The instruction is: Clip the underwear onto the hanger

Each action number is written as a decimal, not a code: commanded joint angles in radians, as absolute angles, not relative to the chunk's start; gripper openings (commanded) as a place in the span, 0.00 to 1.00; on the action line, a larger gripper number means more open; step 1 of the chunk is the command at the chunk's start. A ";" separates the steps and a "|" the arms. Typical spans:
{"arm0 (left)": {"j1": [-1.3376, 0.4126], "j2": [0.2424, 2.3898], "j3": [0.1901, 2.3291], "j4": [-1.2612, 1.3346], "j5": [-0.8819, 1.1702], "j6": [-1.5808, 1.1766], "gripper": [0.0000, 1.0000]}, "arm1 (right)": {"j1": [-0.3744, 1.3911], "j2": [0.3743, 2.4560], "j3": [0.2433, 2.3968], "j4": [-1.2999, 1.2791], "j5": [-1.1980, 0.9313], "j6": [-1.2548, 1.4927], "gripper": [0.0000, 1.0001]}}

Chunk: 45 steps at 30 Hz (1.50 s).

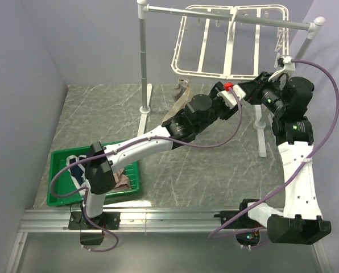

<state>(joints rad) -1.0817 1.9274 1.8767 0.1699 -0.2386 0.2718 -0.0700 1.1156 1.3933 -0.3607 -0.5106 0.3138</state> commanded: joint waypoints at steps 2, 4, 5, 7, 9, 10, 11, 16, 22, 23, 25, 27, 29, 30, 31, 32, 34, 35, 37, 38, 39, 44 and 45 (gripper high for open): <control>-1.095 1.954 1.939 0.242 -0.287 0.333 0.56 | -0.051 1.095 1.436 -0.376 -0.459 0.322 0.00; -1.095 1.965 1.945 0.255 -0.290 0.337 0.52 | -0.048 1.091 1.433 -0.374 -0.459 0.328 0.00; -1.095 1.970 1.942 0.265 -0.287 0.342 0.51 | -0.046 1.092 1.434 -0.374 -0.459 0.331 0.00; -1.097 1.973 1.939 0.278 -0.282 0.353 0.49 | -0.040 1.091 1.434 -0.380 -0.453 0.331 0.00; -1.098 1.977 1.942 0.291 -0.282 0.353 0.46 | -0.035 1.088 1.434 -0.388 -0.443 0.327 0.00; -1.098 1.980 1.951 0.290 -0.282 0.354 0.46 | -0.032 1.089 1.436 -0.391 -0.440 0.325 0.00; -1.098 1.988 1.959 0.281 -0.279 0.350 0.45 | -0.031 1.089 1.437 -0.396 -0.437 0.325 0.00; -1.100 2.003 1.996 0.247 -0.262 0.344 0.44 | -0.018 1.085 1.440 -0.408 -0.408 0.328 0.00; -1.098 2.017 2.017 0.215 -0.235 0.348 0.10 | -0.012 1.085 1.447 -0.414 -0.410 0.337 0.00; -1.098 2.017 2.014 0.215 -0.236 0.347 0.05 | -0.011 1.083 1.447 -0.407 -0.413 0.342 0.00; -1.098 2.010 1.993 0.230 -0.230 0.344 0.00 | -0.011 1.078 1.447 -0.402 -0.416 0.342 0.08; -1.097 1.990 1.961 0.242 -0.215 0.330 0.00 | -0.012 1.074 1.445 -0.384 -0.420 0.345 0.28; -1.094 1.971 1.945 0.252 -0.186 0.313 0.00 | -0.023 1.071 1.450 -0.379 -0.429 0.351 0.46; -1.092 1.964 1.934 0.256 -0.175 0.307 0.00 | -0.050 1.078 1.465 -0.373 -0.454 0.366 0.50; -1.088 1.959 1.934 0.259 -0.170 0.302 0.00 | -0.066 1.083 1.474 -0.371 -0.477 0.376 0.52; -1.083 1.956 1.937 0.252 -0.149 0.285 0.00 | -0.078 1.088 1.480 -0.367 -0.515 0.383 0.55; -1.069 1.951 1.942 0.242 -0.126 0.262 0.00 | -0.115 1.092 1.488 -0.350 -0.557 0.408 0.59; -1.065 1.945 1.945 0.229 -0.112 0.236 0.00 | -0.126 1.092 1.485 -0.330 -0.577 0.420 0.60; -1.049 1.941 1.953 0.219 -0.077 0.210 0.00 | -0.149 1.088 1.474 -0.310 -0.635 0.446 0.60; -1.045 1.937 1.956 0.212 -0.068 0.178 0.00 | -0.152 1.088 1.470 -0.301 -0.644 0.451 0.60; -1.040 1.934 1.960 0.201 -0.040 0.163 0.00 | -0.153 1.085 1.462 -0.301 -0.653 0.449 0.60; -1.002 1.914 1.956 0.193 0.038 0.045 0.00 | -0.160 1.074 1.434 -0.296 -0.670 0.446 0.59; -0.996 1.911 1.956 0.195 0.050 0.029 0.00 | -0.161 1.069 1.427 -0.292 -0.672 0.449 0.59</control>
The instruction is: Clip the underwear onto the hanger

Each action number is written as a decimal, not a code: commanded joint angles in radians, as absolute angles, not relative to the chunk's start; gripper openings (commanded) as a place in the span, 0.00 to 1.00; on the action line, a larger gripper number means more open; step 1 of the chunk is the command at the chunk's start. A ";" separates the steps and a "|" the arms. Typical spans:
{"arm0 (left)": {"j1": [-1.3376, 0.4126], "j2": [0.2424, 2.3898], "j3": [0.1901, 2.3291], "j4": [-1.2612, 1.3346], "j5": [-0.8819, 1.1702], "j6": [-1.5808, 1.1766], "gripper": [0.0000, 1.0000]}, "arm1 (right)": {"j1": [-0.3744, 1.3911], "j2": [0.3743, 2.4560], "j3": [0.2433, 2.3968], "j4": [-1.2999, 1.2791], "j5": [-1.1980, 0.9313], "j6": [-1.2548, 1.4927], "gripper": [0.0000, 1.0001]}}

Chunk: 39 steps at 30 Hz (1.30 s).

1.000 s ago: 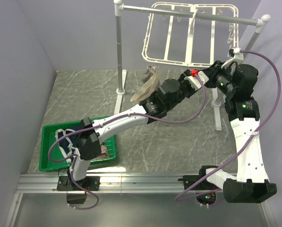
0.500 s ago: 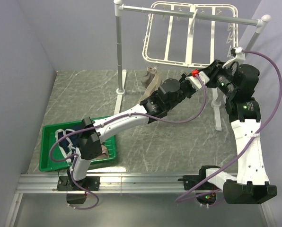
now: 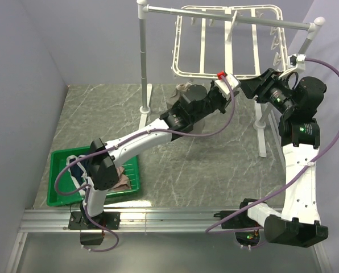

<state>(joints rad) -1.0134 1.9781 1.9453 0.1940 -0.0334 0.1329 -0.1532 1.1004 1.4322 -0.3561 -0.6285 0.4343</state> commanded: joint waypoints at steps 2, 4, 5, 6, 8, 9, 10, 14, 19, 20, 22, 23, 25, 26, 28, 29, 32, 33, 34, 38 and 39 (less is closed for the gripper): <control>-0.979 1.910 1.960 0.192 0.092 -0.030 0.00 | -0.167 1.063 1.416 -0.281 -0.686 0.457 0.60; -0.966 1.905 1.957 0.198 0.119 -0.067 0.00 | -0.169 1.058 1.401 -0.273 -0.710 0.463 0.62; -0.962 1.905 1.959 0.199 0.139 -0.078 0.00 | -0.170 1.058 1.388 -0.259 -0.716 0.474 0.62; -0.957 1.904 1.959 0.201 0.155 -0.087 0.00 | -0.172 1.060 1.382 -0.249 -0.722 0.482 0.63; -0.954 1.901 1.962 0.202 0.179 -0.107 0.00 | -0.172 1.058 1.370 -0.220 -0.735 0.505 0.63; -0.950 1.898 1.954 0.209 0.198 -0.120 0.00 | -0.172 1.061 1.364 -0.210 -0.736 0.509 0.63; -0.945 1.894 1.953 0.213 0.209 -0.141 0.00 | -0.173 1.065 1.361 -0.207 -0.739 0.514 0.63; -0.934 1.885 1.941 0.233 0.267 -0.164 0.00 | -0.172 1.084 1.362 -0.198 -0.732 0.534 0.63; -0.927 1.865 1.895 0.279 0.328 -0.173 0.00 | -0.172 1.088 1.356 -0.166 -0.723 0.555 0.63; -0.927 1.862 1.881 0.284 0.334 -0.176 0.00 | -0.172 1.091 1.361 -0.167 -0.723 0.554 0.63; -0.920 1.856 1.868 0.301 0.353 -0.187 0.00 | -0.172 1.097 1.365 -0.176 -0.721 0.551 0.63; -0.919 1.855 1.861 0.307 0.354 -0.192 0.00 | -0.172 1.100 1.370 -0.179 -0.719 0.543 0.63; -0.913 1.855 1.858 0.311 0.368 -0.206 0.00 | -0.172 1.103 1.376 -0.192 -0.721 0.529 0.63; -0.913 1.855 1.856 0.314 0.373 -0.206 0.00 | -0.172 1.101 1.374 -0.193 -0.722 0.526 0.63; -0.911 1.853 1.855 0.319 0.382 -0.209 0.00 | -0.172 1.097 1.371 -0.195 -0.724 0.522 0.62; -0.911 1.853 1.850 0.322 0.393 -0.213 0.00 | -0.172 1.097 1.367 -0.193 -0.729 0.519 0.61; -0.910 1.853 1.845 0.331 0.420 -0.216 0.00 | -0.173 1.094 1.355 -0.178 -0.738 0.520 0.57; -0.910 1.853 1.845 0.331 0.426 -0.215 0.00 | -0.172 1.095 1.355 -0.176 -0.739 0.520 0.56; -0.910 1.853 1.845 0.331 0.440 -0.212 0.00 | -0.172 1.097 1.355 -0.172 -0.741 0.526 0.56; -0.910 1.852 1.836 0.330 0.451 -0.212 0.00 | -0.169 1.112 1.361 -0.164 -0.753 0.538 0.56; -0.910 1.850 1.833 0.333 0.451 -0.207 0.00 | -0.170 1.112 1.361 -0.164 -0.755 0.538 0.55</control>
<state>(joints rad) -0.9024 1.9060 1.8450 0.2966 0.3767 -0.1967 -0.1646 1.1019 1.3540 -0.2241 -0.7433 0.5343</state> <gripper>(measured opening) 0.088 0.555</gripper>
